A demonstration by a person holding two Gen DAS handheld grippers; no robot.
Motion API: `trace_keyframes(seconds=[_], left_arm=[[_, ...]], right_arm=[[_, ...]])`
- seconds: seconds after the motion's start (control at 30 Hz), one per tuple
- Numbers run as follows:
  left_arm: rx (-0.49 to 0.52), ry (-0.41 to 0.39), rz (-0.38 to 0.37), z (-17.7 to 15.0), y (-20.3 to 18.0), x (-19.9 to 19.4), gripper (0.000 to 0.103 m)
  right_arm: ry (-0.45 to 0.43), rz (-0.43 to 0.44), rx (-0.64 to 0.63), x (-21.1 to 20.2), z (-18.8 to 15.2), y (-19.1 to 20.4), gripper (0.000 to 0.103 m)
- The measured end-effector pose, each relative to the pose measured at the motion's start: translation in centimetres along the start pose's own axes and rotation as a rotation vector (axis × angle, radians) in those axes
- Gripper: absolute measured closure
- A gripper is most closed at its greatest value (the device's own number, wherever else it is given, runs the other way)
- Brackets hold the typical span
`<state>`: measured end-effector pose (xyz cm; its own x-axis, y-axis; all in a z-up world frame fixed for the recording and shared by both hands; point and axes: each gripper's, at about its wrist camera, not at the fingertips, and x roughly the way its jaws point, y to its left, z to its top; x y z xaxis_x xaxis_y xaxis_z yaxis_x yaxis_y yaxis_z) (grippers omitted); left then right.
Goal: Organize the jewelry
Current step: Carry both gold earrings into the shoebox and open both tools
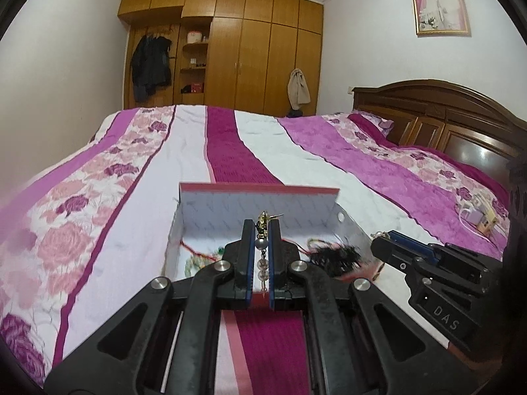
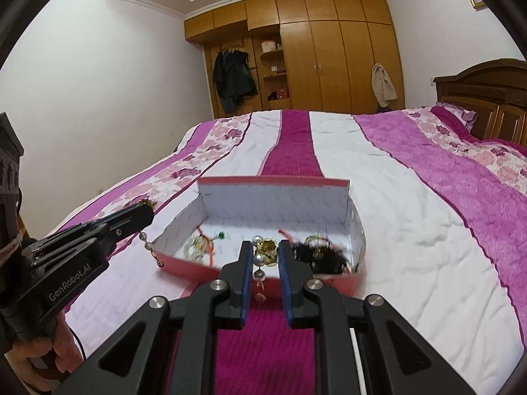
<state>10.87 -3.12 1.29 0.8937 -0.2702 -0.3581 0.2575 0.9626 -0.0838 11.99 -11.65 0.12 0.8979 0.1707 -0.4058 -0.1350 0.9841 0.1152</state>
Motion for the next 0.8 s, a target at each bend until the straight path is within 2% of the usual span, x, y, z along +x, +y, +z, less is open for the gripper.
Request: trace_keyframes(seconds=[0.3,0.57,0.8], left_arm=[[-0.058,-0.001,0.033,0.9,1.4,3.7,0.103],[-0.047,0.053,0.068,0.4,1.9,7.3,0.103],[-0.075,0.059,0.096,-0.6,2.9,8.7,0.103]], right_arm=[[-0.026,-0.084,-0.004,4.0,1.4,-1.0,0.086],[0.02,-0.127,-0.007,7.7,1.3,-1.5,0.086],[0.051,-0.152,0.016,10.2,1.0,-2.7,0.086]])
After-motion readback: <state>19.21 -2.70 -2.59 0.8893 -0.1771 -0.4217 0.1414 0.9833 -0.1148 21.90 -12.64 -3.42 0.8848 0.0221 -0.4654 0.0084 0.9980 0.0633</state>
